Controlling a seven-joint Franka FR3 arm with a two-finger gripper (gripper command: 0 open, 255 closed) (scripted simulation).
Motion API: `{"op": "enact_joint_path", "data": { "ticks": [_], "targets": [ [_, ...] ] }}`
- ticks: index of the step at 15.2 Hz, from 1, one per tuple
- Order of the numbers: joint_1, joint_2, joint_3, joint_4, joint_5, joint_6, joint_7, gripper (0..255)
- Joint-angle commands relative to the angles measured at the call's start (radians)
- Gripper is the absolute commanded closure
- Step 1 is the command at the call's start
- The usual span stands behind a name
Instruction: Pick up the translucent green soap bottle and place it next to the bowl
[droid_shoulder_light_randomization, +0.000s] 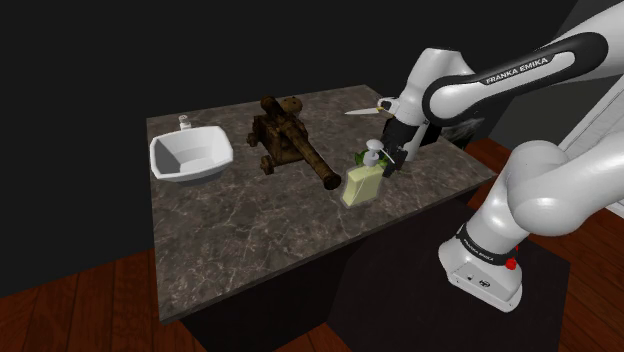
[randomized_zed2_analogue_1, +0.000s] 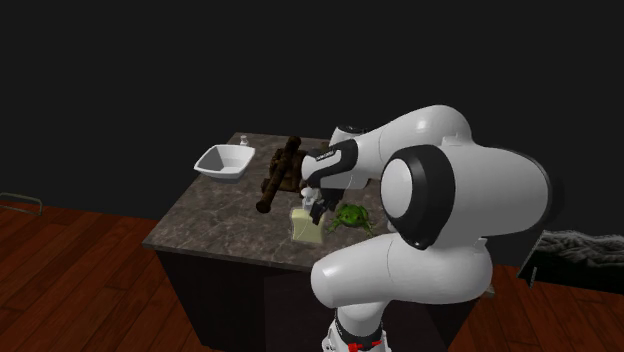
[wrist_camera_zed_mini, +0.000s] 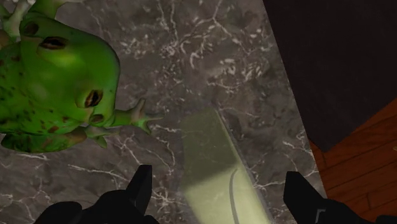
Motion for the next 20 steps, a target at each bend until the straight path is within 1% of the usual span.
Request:
{"op": "enact_joint_path", "data": {
  "ticks": [1, 2, 9, 10, 19, 20],
  "targets": [
    [0.010, 0.031, -0.006, -0.014, 0.006, 0.047, -0.006, 0],
    [0.013, 0.040, -0.008, -0.017, 0.008, 0.059, -0.008, 0],
    [0.013, 0.040, -0.008, -0.017, 0.008, 0.059, -0.008, 0],
    [0.013, 0.040, -0.008, -0.017, 0.008, 0.059, -0.008, 255],
    [0.013, 0.040, -0.008, -0.017, 0.008, 0.059, -0.008, 255],
    [0.010, 0.026, -0.004, -0.011, 0.006, 0.039, -0.003, 255]
  ]
}}
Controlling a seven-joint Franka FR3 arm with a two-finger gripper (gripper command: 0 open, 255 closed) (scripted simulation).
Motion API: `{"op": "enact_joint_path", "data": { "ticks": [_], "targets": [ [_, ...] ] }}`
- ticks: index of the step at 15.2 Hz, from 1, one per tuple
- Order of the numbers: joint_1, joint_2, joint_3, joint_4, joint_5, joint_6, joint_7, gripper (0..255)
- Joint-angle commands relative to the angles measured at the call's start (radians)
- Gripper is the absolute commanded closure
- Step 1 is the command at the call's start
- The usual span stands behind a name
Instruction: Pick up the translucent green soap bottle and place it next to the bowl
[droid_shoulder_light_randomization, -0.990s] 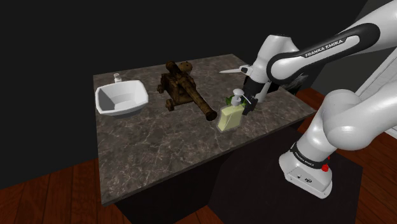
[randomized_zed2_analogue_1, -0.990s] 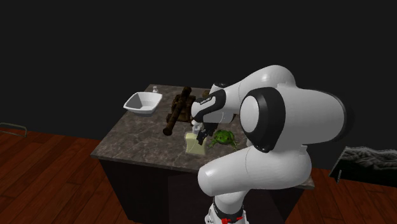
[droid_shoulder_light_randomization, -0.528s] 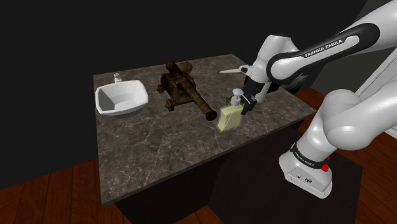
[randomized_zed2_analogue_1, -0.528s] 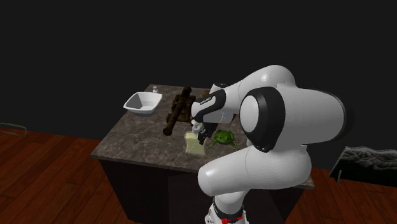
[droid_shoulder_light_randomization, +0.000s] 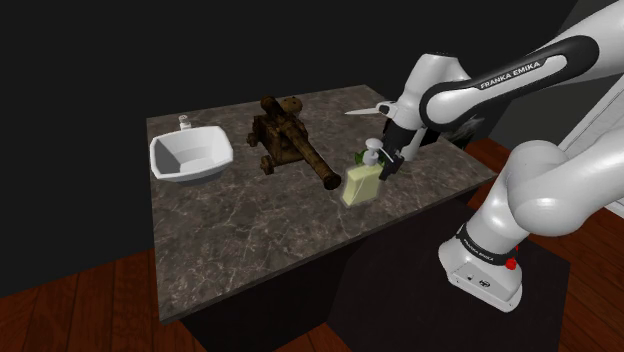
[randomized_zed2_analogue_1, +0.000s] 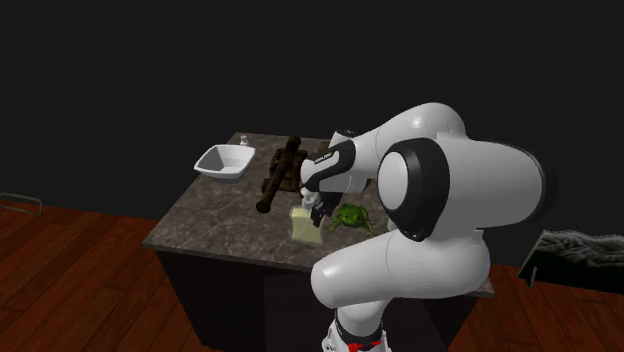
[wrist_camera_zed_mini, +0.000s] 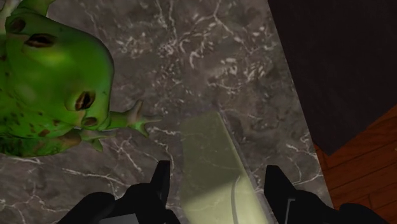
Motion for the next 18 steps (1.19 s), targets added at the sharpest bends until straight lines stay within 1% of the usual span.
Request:
{"op": "enact_joint_path", "data": {
  "ticks": [1, 9, 18],
  "targets": [
    [-0.004, -0.020, 0.006, 0.010, -0.003, -0.030, 0.006, 255],
    [-0.018, -0.110, 0.033, 0.072, -0.010, -0.181, 0.034, 255],
    [-0.021, -0.174, 0.056, 0.160, -0.008, -0.332, 0.059, 255]
  ]
}}
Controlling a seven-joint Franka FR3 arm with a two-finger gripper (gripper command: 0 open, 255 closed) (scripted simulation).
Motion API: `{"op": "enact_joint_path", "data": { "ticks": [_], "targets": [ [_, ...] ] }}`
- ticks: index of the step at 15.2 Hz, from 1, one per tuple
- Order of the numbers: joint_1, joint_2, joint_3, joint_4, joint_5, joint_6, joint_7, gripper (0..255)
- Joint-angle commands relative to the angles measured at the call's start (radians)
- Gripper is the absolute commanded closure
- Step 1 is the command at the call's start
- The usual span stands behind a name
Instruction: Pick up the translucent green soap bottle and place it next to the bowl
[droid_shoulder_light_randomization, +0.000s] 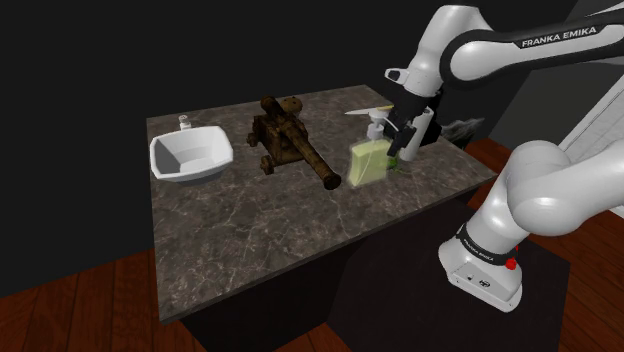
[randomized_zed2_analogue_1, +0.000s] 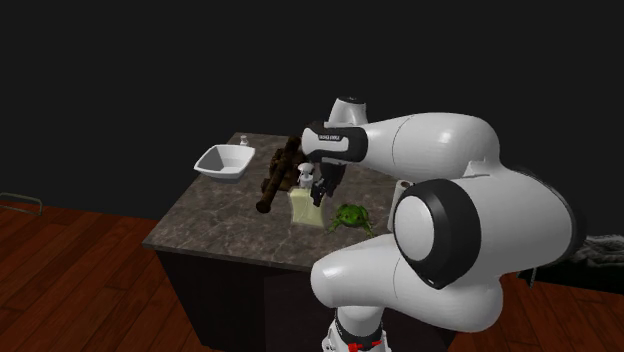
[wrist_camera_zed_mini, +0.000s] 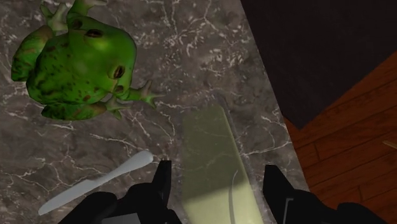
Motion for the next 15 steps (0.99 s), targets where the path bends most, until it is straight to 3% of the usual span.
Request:
{"op": "enact_joint_path", "data": {
  "ticks": [1, 15],
  "targets": [
    [-0.001, -0.011, 0.003, 0.022, 0.000, -0.033, 0.004, 255],
    [0.006, -0.045, 0.029, 0.191, 0.011, -0.233, 0.032, 255]
  ]
}}
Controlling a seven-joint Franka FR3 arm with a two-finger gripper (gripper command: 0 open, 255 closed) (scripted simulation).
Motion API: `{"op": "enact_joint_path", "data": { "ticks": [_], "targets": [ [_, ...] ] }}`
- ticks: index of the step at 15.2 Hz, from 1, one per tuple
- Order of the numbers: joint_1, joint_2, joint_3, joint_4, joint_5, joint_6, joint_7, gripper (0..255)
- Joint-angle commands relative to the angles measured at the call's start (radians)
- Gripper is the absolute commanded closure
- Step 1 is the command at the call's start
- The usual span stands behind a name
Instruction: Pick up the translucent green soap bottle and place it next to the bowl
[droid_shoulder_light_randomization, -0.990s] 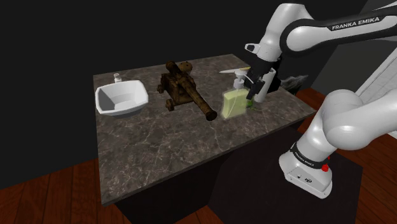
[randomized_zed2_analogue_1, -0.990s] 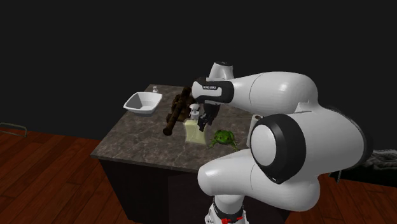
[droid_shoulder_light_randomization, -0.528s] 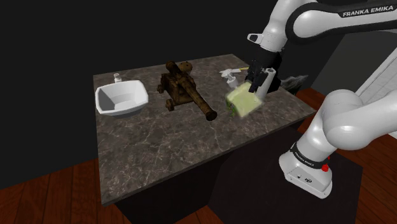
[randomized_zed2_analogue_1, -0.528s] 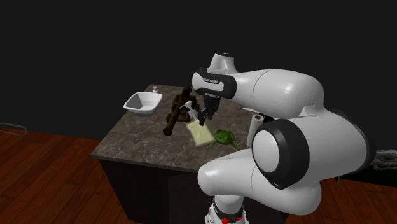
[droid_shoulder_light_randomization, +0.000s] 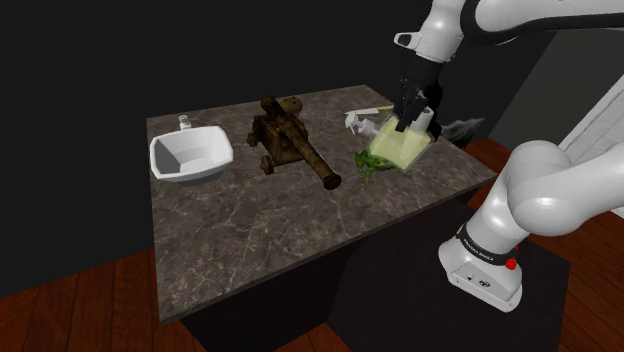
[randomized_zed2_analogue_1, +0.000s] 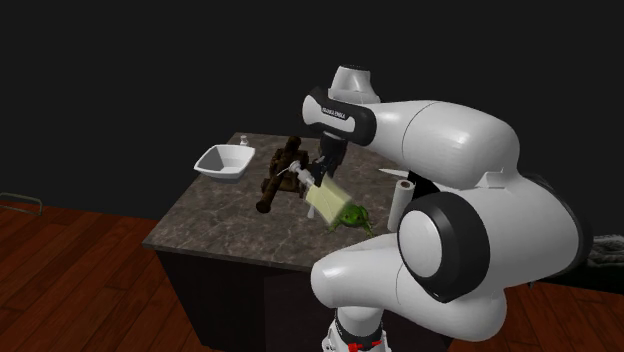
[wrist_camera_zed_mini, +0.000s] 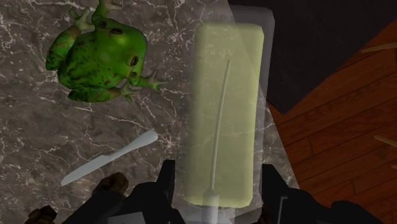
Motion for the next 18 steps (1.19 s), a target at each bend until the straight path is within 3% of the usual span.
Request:
{"op": "enact_joint_path", "data": {
  "ticks": [1, 18],
  "targets": [
    [0.002, -0.002, 0.004, 0.027, 0.002, -0.030, 0.005, 255],
    [0.017, 0.029, 0.023, 0.274, 0.018, -0.242, 0.032, 255]
  ]
}}
